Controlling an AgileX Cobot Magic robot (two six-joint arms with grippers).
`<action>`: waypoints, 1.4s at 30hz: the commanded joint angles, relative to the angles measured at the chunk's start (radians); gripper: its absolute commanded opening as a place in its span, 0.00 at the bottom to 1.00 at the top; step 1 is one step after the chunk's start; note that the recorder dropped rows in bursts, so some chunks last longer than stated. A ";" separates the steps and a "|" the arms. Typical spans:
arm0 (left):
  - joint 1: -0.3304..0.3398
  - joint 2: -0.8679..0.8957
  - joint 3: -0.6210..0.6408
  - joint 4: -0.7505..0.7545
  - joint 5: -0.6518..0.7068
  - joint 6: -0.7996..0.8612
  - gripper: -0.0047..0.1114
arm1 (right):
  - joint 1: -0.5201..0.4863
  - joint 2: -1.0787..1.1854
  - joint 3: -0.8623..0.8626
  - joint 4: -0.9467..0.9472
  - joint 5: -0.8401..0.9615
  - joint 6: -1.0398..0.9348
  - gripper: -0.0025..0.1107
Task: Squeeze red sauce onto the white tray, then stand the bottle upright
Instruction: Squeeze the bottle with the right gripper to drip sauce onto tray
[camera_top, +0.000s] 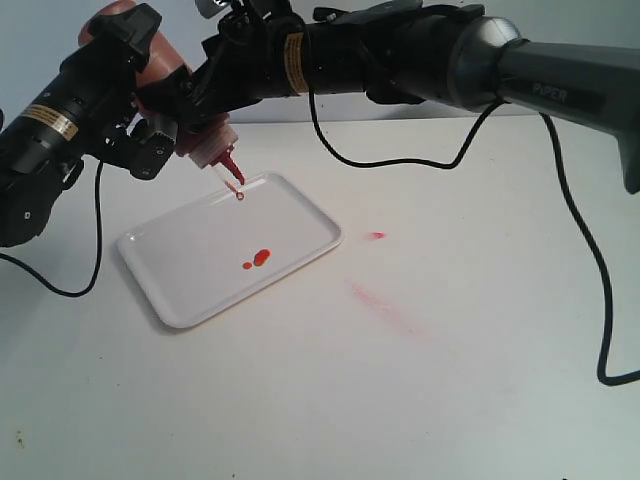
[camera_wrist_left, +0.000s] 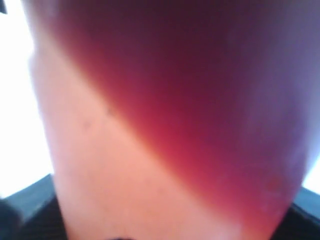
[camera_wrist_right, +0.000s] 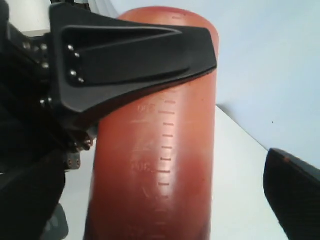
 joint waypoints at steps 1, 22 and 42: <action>-0.005 -0.014 -0.008 -0.028 -0.074 -0.021 0.04 | -0.006 -0.021 0.000 -0.011 0.007 0.006 0.86; -0.005 -0.014 -0.008 -0.028 -0.077 -0.021 0.04 | 0.003 0.044 0.000 0.070 0.015 -0.072 0.85; -0.005 -0.014 -0.008 -0.025 -0.075 -0.021 0.04 | 0.009 0.044 0.000 0.089 0.074 -0.016 0.03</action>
